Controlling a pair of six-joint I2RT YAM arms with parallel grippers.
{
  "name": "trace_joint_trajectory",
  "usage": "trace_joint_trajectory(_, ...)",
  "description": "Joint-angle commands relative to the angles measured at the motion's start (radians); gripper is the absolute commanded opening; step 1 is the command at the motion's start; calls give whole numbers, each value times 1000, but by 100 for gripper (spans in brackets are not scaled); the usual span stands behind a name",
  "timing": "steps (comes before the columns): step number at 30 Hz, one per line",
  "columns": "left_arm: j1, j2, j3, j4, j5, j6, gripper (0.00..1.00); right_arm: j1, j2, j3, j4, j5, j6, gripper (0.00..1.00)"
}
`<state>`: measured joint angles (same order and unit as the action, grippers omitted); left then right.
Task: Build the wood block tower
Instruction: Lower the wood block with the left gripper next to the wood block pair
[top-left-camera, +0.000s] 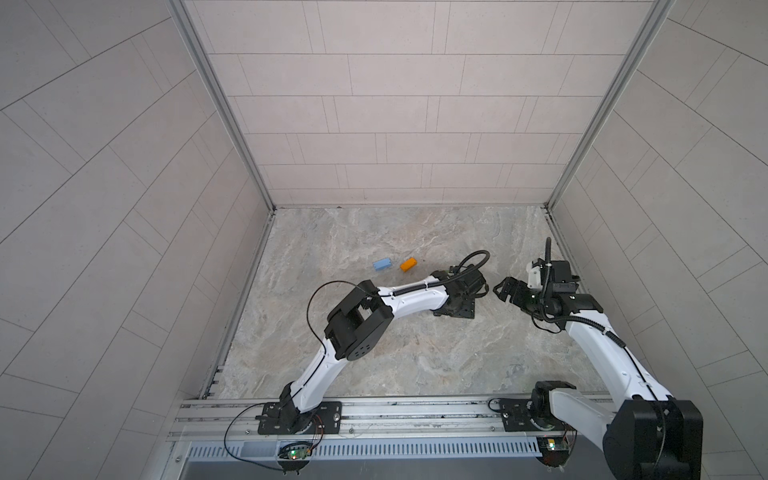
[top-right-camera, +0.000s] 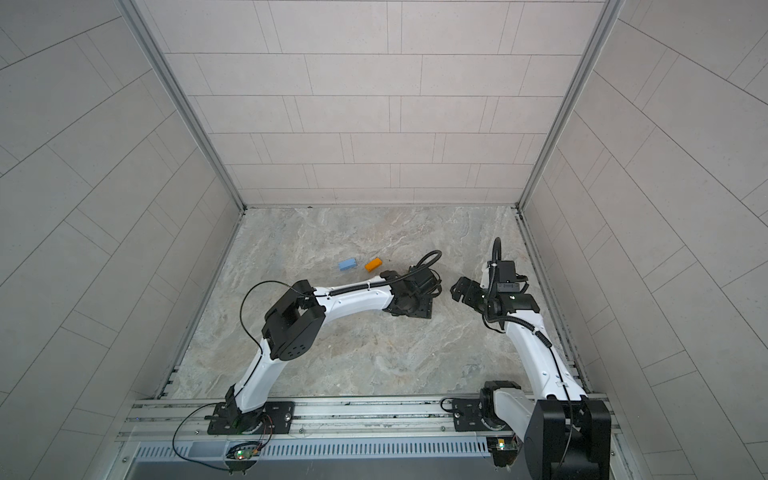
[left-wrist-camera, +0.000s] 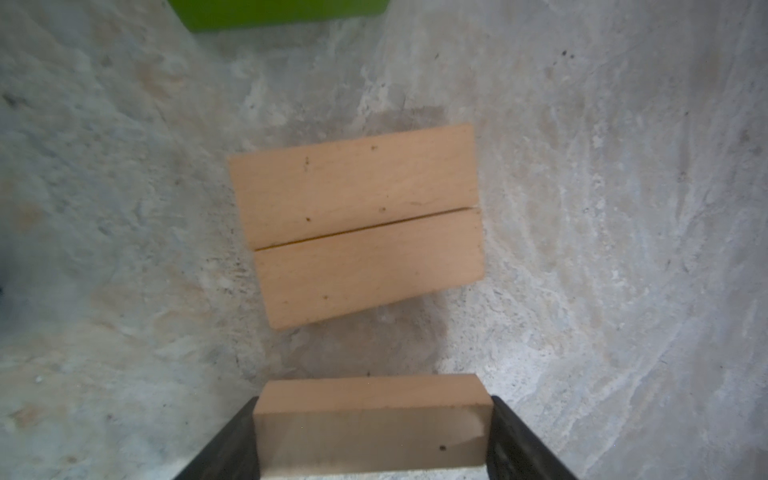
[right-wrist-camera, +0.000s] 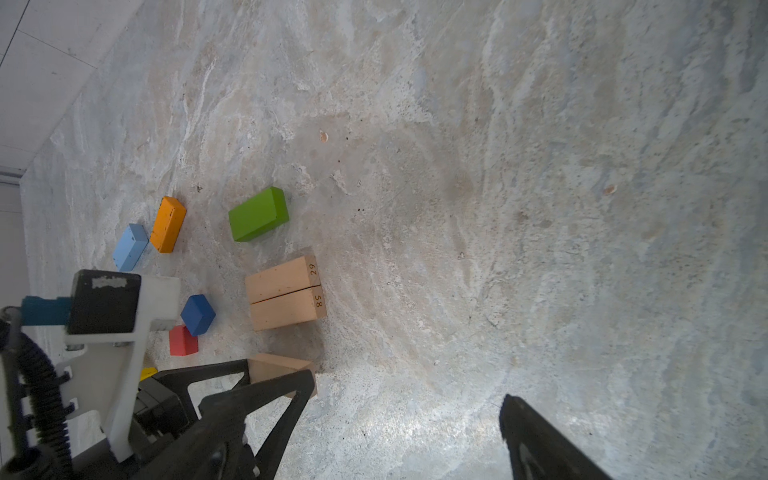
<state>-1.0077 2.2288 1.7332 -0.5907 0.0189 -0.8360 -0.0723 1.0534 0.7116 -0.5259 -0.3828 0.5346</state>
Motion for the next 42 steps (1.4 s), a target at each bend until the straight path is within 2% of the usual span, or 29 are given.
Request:
trace_joint_trajectory(1, -2, 25, 34, -26, -35, 15, 60, -6, -15, -8, -23, -5, -14, 97)
trace_joint_trajectory(15, -1, 56, 70, -40, -39, 11, 65, -9, -15, -8, -25, -5, -19, 97)
trace_joint_trajectory(23, -2, 56, 56, -37, -23, -1, 78, -9, -15, -11, -25, -7, -18, 97)
trace_joint_trajectory(26, -2, 44, 48, -35, -23, -2, 87, -10, -12, -11, -23, -10, -23, 97)
trace_joint_trajectory(30, -1, 14, 21, -16, -34, -1, 99, -9, -2, -8, -20, -25, -25, 97)
trace_joint_trajectory(35, 0, -41, -7, -8, -29, 2, 100, -9, 1, -12, -3, -50, -13, 97)
trace_joint_trajectory(42, 20, -204, -118, 21, -34, 38, 100, 3, 2, -32, 3, -28, -2, 96)
